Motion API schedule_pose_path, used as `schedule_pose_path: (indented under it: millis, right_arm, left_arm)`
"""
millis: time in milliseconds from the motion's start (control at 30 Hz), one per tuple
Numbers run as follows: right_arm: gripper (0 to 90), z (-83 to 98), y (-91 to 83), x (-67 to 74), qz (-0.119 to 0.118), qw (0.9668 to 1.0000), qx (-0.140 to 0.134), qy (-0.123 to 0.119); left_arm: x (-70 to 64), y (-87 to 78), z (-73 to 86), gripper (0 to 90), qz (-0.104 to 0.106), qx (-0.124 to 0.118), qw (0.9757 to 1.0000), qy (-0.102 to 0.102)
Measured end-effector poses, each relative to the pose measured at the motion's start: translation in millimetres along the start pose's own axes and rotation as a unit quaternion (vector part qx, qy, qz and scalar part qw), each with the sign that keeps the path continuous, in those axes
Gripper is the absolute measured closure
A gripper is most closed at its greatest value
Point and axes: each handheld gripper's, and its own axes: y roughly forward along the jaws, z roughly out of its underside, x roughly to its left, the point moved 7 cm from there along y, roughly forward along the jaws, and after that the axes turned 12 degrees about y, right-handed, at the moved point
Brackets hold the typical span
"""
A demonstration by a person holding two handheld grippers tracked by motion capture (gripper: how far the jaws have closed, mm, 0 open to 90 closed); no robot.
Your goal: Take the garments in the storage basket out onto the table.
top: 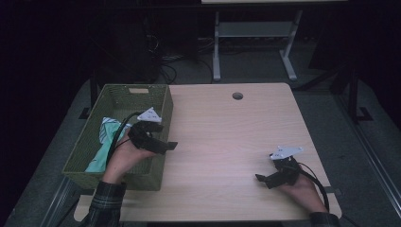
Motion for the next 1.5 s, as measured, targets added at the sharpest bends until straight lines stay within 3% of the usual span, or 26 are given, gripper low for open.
schedule_pose_path:
  millis: [733,767,867,933,1033,1500]
  right_arm:
    - [0.0,0.0,0.0,-0.1,0.0,1.0,0.0,0.0]
    - [0.0,0.1,-0.1,0.0,0.0,1.0,0.0,0.0]
    - [0.0,0.1,-0.1,0.0,0.0,1.0,0.0,0.0]
    - [0.0,0.0,0.0,0.0,0.0,1.0,0.0,0.0]
    - [0.0,0.1,-0.1,0.0,0.0,1.0,0.0,0.0]
    - [0.0,-0.2,0.1,-0.5,0.0,1.0,-0.001,-0.004]
  left_arm:
    - [27.9,-18.4,28.7,13.6,-0.03,0.0,0.9987,-0.041]
    - [32.5,-19.6,33.8,13.7,-0.04,0.004,0.998,-0.048]
    - [37.0,-19.7,40.0,13.7,-0.044,0.01,0.9976,-0.053]
    - [41.8,-20.8,46.5,13.8,-0.032,-0.004,0.9969,-0.072]
    - [48.7,-22.7,54.6,15.0,-0.05,0.011,0.9959,-0.075]
    - [66.5,-34.0,76.9,15.1,-0.073,0.013,0.9925,-0.097]
